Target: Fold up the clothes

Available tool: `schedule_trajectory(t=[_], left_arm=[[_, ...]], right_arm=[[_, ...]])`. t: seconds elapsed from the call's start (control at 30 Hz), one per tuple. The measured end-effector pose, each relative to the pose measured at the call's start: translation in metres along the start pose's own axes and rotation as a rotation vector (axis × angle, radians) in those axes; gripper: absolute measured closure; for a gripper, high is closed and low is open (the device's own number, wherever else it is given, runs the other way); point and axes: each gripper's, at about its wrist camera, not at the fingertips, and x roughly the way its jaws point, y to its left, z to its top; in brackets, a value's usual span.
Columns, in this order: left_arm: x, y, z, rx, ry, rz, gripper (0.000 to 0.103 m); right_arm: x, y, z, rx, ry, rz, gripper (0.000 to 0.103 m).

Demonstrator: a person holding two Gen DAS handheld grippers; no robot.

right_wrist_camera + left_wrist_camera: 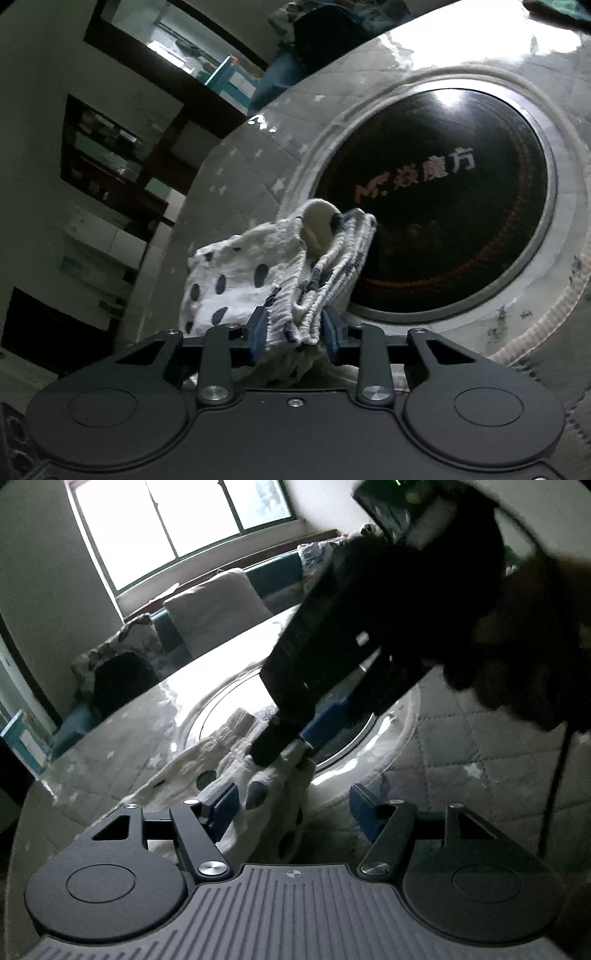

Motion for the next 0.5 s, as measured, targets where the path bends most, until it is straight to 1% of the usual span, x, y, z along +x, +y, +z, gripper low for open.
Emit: schedule_trajectory(t=[0.13,0.2,0.27,0.3,0.33,0.37,0.5], left_arm=[[0.011,-0.003,-0.002,0.028,0.0,0.04,0.036],[0.014,-0.004,-0.003,0.037,0.002,0.051,0.04],[0.018,-0.003,-0.004,0.035,0.013,0.066,0.056],[0.02,-0.001,-0.005,0.024,0.019,0.07,0.061],[0.021,0.001,-0.006,0.013,0.026,0.074,0.074],[0.022,0.003,-0.007,0.001,0.032,0.077,0.08],[0.021,0.017,-0.007,-0.083,0.025,0.056,0.084]], right_arm=[[-0.003,0.011,0.002,-0.028,0.001,-0.003,0.07],[-0.003,0.018,0.003,-0.053,0.0,-0.013,0.07],[-0.004,0.022,0.004,-0.067,-0.001,-0.018,0.07],[-0.005,0.025,0.004,-0.077,-0.003,-0.024,0.07],[-0.005,0.026,0.003,-0.082,-0.002,-0.028,0.07],[-0.004,0.026,0.003,-0.084,-0.002,-0.029,0.07],[-0.008,0.026,0.002,-0.086,-0.02,-0.031,0.07]])
